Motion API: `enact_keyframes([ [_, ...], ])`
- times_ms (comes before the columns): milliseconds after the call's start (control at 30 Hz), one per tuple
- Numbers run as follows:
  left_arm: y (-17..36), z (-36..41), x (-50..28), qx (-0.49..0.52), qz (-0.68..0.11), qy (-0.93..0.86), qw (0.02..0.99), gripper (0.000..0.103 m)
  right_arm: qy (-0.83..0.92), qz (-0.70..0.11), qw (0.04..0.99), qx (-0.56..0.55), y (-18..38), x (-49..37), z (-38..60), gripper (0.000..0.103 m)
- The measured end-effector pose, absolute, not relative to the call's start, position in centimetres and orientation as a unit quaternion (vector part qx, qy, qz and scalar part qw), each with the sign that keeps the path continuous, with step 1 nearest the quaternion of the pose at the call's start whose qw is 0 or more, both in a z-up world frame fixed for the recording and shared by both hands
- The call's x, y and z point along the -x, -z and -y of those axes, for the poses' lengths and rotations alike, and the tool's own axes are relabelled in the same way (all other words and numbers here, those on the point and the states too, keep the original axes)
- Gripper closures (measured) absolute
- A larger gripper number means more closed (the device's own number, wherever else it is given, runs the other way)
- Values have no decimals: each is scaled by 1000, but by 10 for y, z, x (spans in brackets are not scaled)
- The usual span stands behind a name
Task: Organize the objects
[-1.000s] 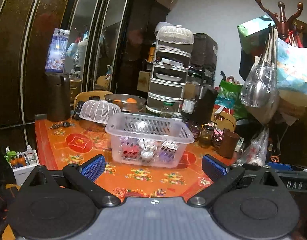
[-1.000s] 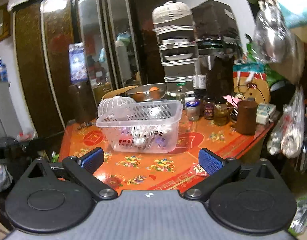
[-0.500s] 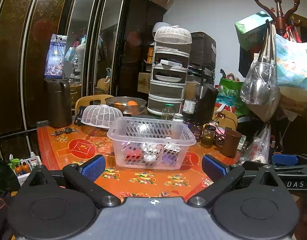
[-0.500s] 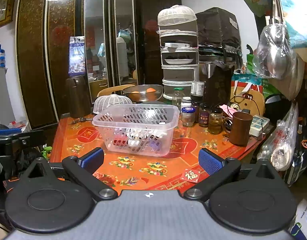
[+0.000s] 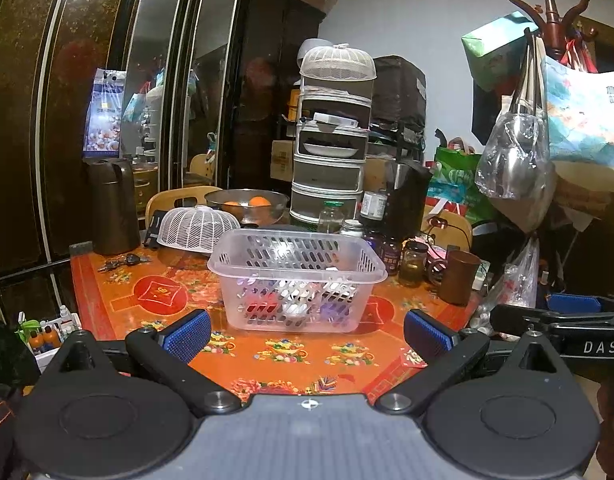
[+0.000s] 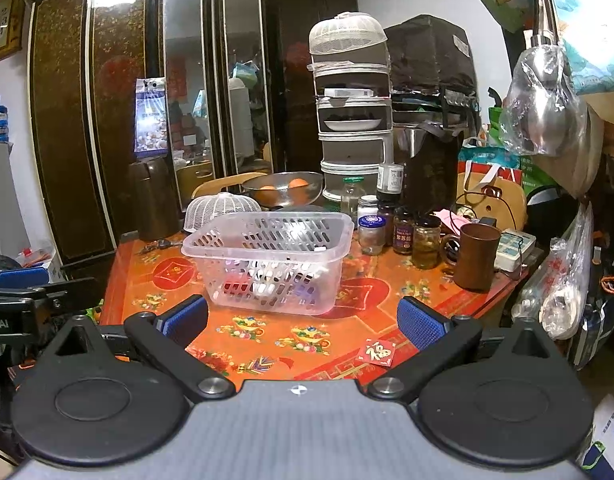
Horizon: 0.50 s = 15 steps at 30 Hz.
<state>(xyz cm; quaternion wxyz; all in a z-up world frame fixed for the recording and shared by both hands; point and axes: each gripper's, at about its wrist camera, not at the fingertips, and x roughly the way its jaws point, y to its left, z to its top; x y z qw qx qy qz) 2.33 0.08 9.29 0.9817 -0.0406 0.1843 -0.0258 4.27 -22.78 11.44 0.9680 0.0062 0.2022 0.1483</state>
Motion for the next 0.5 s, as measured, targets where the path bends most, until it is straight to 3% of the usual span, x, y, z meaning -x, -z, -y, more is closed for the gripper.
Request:
enact_keyframes([
  [500, -93, -1, -23, 39, -186, 26, 981, 0, -152, -206, 967, -11, -115, -43, 232, 0],
])
